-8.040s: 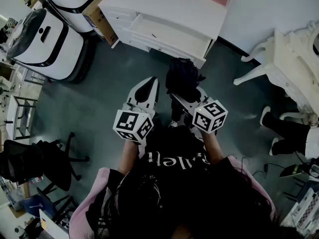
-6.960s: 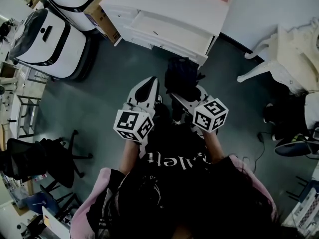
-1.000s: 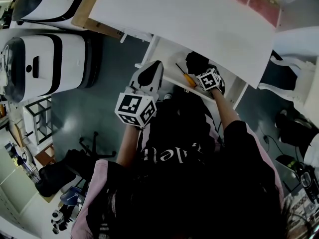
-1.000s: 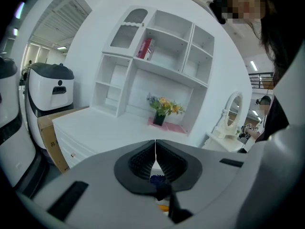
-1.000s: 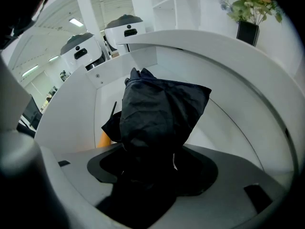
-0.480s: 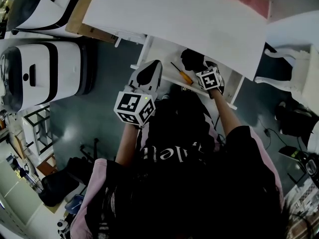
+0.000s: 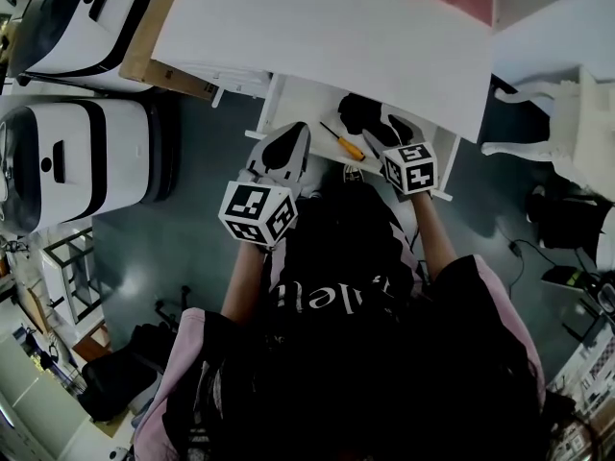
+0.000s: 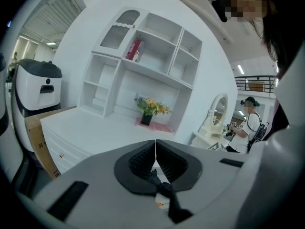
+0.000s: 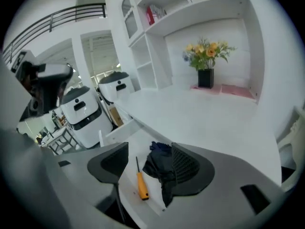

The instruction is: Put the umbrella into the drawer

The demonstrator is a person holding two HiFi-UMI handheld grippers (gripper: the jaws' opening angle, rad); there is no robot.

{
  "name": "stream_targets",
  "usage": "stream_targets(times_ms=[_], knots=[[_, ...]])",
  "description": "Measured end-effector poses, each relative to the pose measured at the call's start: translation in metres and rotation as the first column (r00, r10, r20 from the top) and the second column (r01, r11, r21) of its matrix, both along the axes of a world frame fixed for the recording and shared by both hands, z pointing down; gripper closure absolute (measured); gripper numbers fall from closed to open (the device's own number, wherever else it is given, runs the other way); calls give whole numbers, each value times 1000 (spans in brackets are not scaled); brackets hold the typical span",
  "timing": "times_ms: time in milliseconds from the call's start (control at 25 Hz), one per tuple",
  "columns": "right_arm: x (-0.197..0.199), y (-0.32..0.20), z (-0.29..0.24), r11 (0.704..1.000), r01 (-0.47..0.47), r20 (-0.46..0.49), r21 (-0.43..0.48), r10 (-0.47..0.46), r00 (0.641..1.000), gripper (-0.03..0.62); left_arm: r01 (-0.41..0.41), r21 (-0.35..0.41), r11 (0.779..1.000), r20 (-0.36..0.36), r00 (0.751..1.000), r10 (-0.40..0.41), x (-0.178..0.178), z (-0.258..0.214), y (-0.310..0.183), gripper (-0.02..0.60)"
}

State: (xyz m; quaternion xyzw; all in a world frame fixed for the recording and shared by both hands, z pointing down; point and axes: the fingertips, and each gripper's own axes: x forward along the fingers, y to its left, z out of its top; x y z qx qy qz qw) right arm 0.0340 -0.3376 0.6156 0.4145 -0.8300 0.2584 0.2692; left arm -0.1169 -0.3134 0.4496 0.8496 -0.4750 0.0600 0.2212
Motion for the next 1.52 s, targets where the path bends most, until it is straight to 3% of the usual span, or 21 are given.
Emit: stream_targets(times_ms=[360,600,880,1320,1400,1440,1480,1520], knots=[[-39,34,-127,978,-26,184,207,-13,983,303,-38,53,998,-28,999,40,-6,-21,46,565],[-66,80,-178,961,-55,262,270,-18,965,304,-84,111,990,12,996,83,-15,-37,86,565],[-81,142,-199,948,-134,341,289,29,940,304,-112,133,985,0,994,114,-28,-41,133,565],[-80,212,-198,950,-137,308,282,46,950,309,-143,117,983,-62,987,151,-16,-39,182,565],[-77,216,-198,948,-138,301,288,47,952,354,-149,124,981,-62,986,157,-10,-42,186,565],[-75,218,-199,946,-139,298,294,48,953,436,-149,128,980,-61,986,158,-8,-43,188,565],[-73,219,-199,944,-138,296,298,46,954,468,-149,133,980,-59,986,158,-6,-45,189,565],[-72,221,-200,944,-133,297,302,40,954,468,-148,138,979,-57,986,157,-3,-47,191,565]])
